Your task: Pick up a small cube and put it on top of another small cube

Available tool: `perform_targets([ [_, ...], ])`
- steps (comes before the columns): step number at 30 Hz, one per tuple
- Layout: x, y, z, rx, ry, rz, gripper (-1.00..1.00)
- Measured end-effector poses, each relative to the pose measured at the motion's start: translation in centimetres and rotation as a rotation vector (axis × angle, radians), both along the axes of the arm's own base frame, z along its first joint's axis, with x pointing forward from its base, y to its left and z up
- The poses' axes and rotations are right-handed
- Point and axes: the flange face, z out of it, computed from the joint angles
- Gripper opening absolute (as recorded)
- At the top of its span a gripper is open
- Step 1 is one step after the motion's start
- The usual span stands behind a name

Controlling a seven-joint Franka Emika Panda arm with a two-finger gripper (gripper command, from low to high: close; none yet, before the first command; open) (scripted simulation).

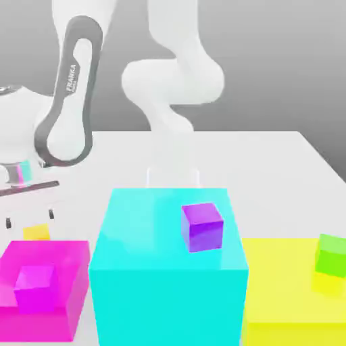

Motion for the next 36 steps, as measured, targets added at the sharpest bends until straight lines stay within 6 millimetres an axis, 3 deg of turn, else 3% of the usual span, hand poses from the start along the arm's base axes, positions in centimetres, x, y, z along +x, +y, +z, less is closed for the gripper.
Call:
perform_targets([
  [6,-0.2,0.3,-3.8,0.011,0.002,-0.002,0.0],
  [7,-0.3,0.4,-4.3,0.014,0.002,-0.003,-1.0],
  [14,-0.3,0.4,-4.4,0.016,0.002,-0.004,-1.0],
  [26,-0.2,0.4,1.9,0.015,0.0,-0.004,-1.0],
  [28,2.0,-0.1,3.6,0.023,-0.063,-0.015,-1.0],
  [30,6.9,1.3,5.9,0.052,-0.134,0.054,-1.0],
  [33,15.1,6.6,9.8,0.114,-0.224,0.219,-1.0],
  [36,21.4,12.7,14.6,0.182,-0.305,0.37,-1.0],
])
